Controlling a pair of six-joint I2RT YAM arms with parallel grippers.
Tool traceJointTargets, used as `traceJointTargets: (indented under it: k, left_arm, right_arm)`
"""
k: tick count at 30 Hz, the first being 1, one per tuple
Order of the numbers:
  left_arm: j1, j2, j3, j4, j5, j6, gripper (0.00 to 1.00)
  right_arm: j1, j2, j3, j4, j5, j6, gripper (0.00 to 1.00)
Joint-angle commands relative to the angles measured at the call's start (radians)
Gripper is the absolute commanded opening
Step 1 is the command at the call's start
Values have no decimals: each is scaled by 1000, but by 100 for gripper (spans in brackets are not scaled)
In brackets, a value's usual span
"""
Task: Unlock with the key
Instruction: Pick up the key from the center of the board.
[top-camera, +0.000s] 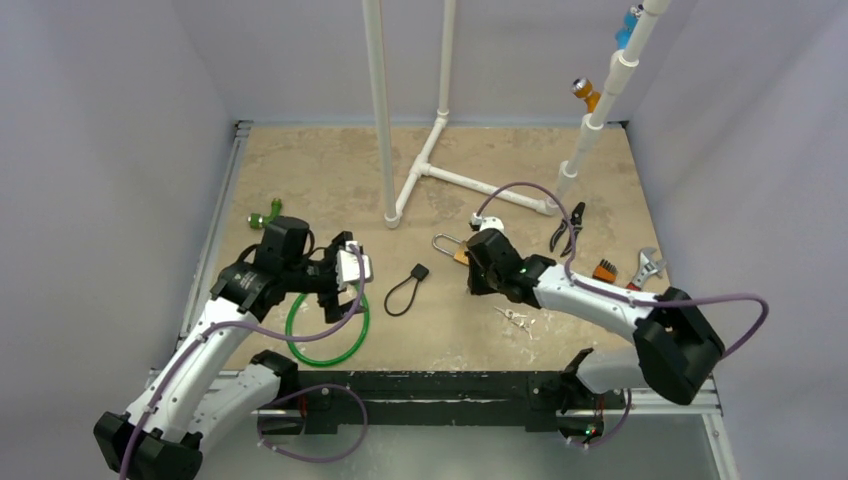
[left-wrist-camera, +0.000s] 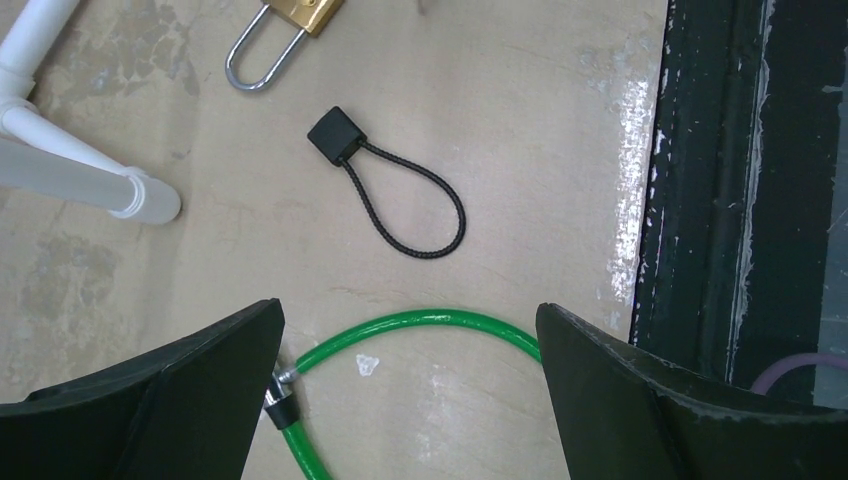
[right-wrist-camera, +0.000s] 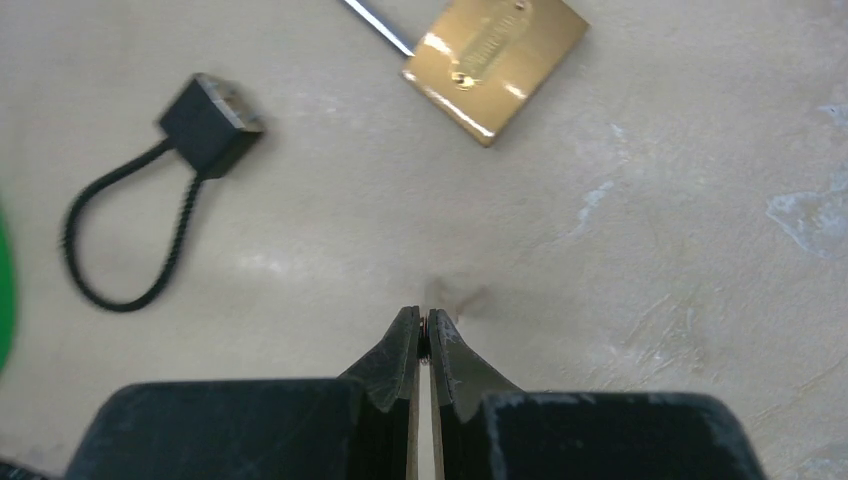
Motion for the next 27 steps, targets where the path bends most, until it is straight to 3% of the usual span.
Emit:
traceJointTargets:
  k: [1, 8, 14, 21, 27]
  left_arm:
    - [-5, -53, -63, 171, 100, -38, 100]
    - [-42, -2, -93, 444, 139, -123, 100]
    - [-146, 39, -106, 543, 127, -193, 100]
    - [-187, 66, -106, 678, 113, -400, 96]
    - [-227, 77, -109, 778, 33, -558, 86]
  right_arm:
    - [2, -140, 54, 12, -216, -94, 0]
    - [1, -222, 178, -28, -477, -148, 0]
    - [1, -242, 303, -48, -592, -142, 0]
    - [2, -240, 378, -38, -642, -110, 0]
    - [2, -240, 388, -6, -653, -84, 0]
